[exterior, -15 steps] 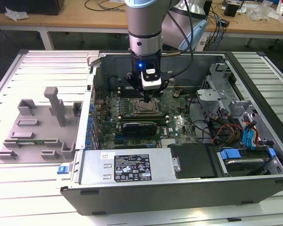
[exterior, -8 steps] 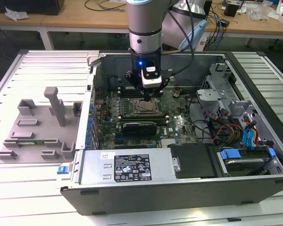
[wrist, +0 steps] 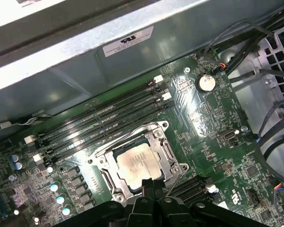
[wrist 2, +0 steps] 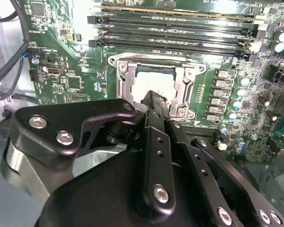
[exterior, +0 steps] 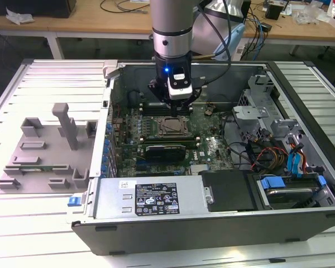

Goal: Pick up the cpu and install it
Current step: 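Install the second cpu locking lever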

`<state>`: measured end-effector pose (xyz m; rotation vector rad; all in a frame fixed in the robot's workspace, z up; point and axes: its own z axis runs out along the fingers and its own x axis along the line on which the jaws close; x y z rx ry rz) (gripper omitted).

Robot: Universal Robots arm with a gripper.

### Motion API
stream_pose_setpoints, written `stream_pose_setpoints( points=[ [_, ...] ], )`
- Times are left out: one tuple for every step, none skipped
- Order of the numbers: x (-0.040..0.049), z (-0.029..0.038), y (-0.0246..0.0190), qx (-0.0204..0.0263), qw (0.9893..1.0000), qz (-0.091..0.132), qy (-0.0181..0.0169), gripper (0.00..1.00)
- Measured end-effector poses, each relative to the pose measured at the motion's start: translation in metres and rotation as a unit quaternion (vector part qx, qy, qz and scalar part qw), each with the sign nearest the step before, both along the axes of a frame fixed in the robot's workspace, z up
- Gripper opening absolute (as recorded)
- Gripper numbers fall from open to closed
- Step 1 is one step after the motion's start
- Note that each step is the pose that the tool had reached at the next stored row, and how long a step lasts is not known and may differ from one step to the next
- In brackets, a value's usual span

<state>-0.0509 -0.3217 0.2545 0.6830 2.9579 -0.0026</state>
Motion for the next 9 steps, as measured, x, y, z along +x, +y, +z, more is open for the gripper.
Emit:
stream_pose_setpoints(
  points=[
    [0.0, 0.0, -0.0014, 0.0, 1.0, 0.0, 0.0, 0.11],
    [-0.0001, 0.0, -0.003, 0.0, 1.0, 0.0, 0.0, 0.11],
    [-0.0001, 0.0, -0.0061, 0.0, 1.0, 0.0, 0.0, 0.11],
    [-0.0002, -0.0001, -0.0095, 0.0001, 1.0, 0.0, 0.0, 0.11],
    [-0.0002, -0.0001, -0.0118, 0.0001, 1.0, 0.0, 0.0, 0.11],
    [-0.0003, 0.0, -0.0154, 0.0, 1.0, 0.0, 0.0, 0.11],
    [-0.0004, -0.0001, -0.0216, 0.0, 1.0, 0.0, 0.0, 0.11],
    [-0.0004, -0.0001, -0.0259, 0.0, 1.0, 0.0, 0.0, 0.11],
    [-0.0005, 0.0, -0.0301, 0.0, 1.0, 0.0, 0.0, 0.11]
  ],
)
